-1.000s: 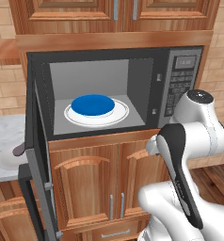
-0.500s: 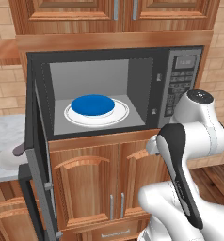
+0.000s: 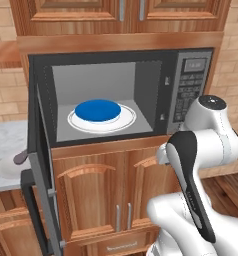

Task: Pick the eggplant from the counter and place it in the microwave. Then turn on the microwave.

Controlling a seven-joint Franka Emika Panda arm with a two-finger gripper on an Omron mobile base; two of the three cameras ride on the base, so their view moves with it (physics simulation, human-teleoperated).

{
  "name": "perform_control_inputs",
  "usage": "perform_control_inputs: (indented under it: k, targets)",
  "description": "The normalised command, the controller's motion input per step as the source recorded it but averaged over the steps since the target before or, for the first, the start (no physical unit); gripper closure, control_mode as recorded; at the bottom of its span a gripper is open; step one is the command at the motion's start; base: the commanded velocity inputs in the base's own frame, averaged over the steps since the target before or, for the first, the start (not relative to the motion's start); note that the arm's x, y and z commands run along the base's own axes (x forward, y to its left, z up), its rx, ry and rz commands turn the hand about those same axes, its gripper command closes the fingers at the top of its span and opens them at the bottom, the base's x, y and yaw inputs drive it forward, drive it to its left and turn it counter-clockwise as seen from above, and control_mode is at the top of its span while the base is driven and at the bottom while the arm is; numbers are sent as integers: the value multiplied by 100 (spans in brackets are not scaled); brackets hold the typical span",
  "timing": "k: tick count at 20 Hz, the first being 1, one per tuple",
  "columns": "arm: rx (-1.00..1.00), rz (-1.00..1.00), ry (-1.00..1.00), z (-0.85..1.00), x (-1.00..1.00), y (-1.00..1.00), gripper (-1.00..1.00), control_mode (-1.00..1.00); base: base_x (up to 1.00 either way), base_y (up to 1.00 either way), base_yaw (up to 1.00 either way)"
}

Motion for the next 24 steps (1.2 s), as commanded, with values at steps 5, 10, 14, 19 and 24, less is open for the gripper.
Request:
perform_control_inputs:
  k: [5, 10, 14, 19, 24]
  targets:
    - [0, 0, 0, 0, 0, 0, -100, 100, -45, 0, -7]
    - [0, 0, 0, 0, 0, 0, -100, 100, -46, 0, -6]
    - [0, 0, 0, 0, 0, 0, -100, 100, -48, 0, -2]
    - [0, 0, 0, 0, 0, 0, -100, 100, -48, 0, 0]
    - [0, 0, 0, 0, 0, 0, -100, 100, -56, 0, 0]
